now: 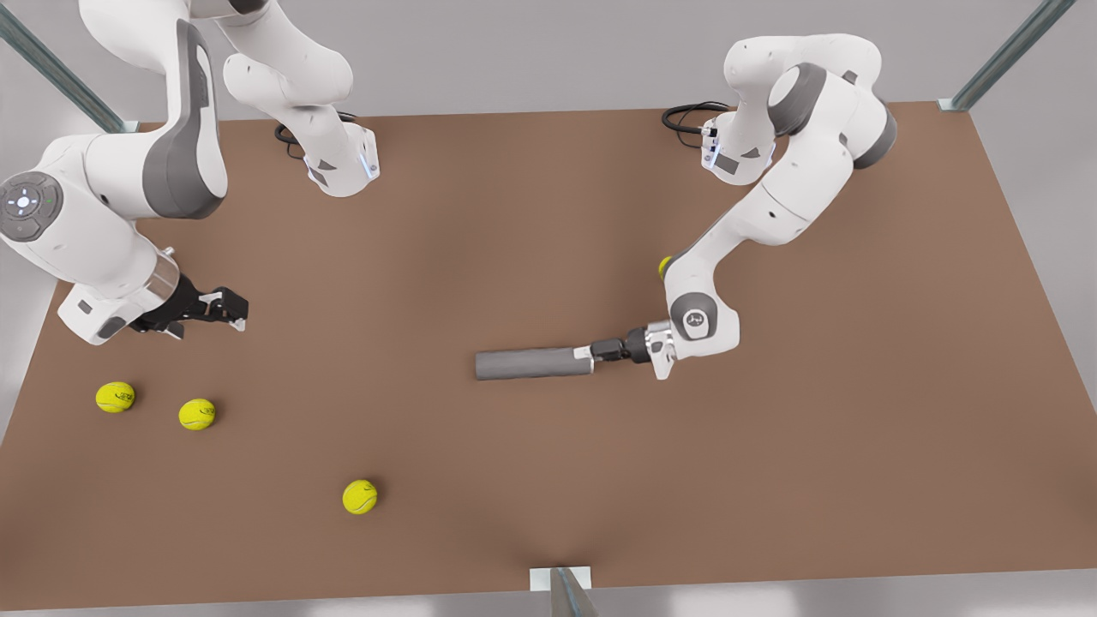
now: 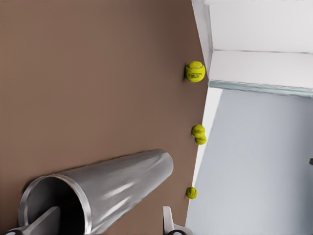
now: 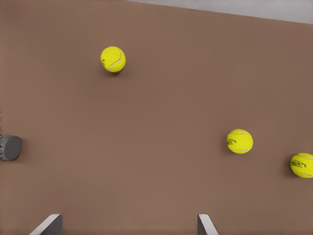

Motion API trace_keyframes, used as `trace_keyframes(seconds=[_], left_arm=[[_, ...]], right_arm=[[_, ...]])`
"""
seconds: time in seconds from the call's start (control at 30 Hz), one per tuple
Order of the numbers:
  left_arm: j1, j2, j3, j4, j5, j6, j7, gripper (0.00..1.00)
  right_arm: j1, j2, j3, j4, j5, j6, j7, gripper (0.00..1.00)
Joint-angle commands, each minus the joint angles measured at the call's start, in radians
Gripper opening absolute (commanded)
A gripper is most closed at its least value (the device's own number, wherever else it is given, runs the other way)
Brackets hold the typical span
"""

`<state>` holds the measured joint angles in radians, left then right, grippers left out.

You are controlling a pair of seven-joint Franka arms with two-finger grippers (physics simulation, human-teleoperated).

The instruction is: Put the tennis tube upright

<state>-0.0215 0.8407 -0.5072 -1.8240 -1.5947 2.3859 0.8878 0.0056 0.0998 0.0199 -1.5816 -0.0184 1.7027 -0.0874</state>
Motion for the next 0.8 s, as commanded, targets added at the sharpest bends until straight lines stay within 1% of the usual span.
trace_keyframes(seconds=[0.0, 0.3, 0.33, 0.37, 0.5, 0.57, 0.63, 0.73, 0.77], left_arm=[[0.000, 0.000, -0.001, 0.000, -0.022, -0.001, 0.000, 0.99], [-0.028, 0.000, -0.001, 0.006, -0.076, 0.003, 0.017, 0.99], [-0.028, 0.000, -0.001, 0.006, -0.079, 0.003, 0.017, 0.97], [-0.029, 0.000, -0.001, 0.006, -0.090, 0.003, 0.017, 0.88], [-0.028, -0.005, -0.001, 0.006, -0.091, 0.004, 0.019, 0.62], [-0.025, -0.009, -0.001, 0.006, -0.088, 0.004, 0.019, 0.57], [-0.023, -0.009, -0.001, 0.012, -0.088, 0.003, 0.020, 0.50], [-0.017, -0.015, -0.002, 0.020, -0.096, -0.002, 0.019, 0.49], [-0.015, -0.017, -0.010, 0.020, -0.106, -0.004, 0.019, 0.47]], right_arm=[[-0.001, 0.000, 0.000, 0.000, 0.000, 0.000, 0.000, 1.00], [-0.009, 0.003, 0.000, 0.000, 0.000, 0.000, -0.012, 1.00], [-0.010, 0.005, 0.000, 0.000, 0.000, 0.002, -0.023, 1.00], [-0.010, 0.005, 0.000, 0.000, 0.000, 0.002, -0.023, 1.00], [-0.009, 0.003, 0.000, -0.003, 0.000, 0.002, -0.023, 1.00], [-0.010, 0.005, 0.000, -0.002, 0.000, 0.003, -0.023, 1.00], [-0.012, 0.008, 0.000, -0.002, 0.000, 0.003, -0.023, 1.00], [-0.012, 0.009, 0.000, 0.000, 0.000, 0.005, -0.023, 1.00], [-0.012, 0.009, 0.000, 0.000, 0.000, 0.005, -0.023, 1.00]])
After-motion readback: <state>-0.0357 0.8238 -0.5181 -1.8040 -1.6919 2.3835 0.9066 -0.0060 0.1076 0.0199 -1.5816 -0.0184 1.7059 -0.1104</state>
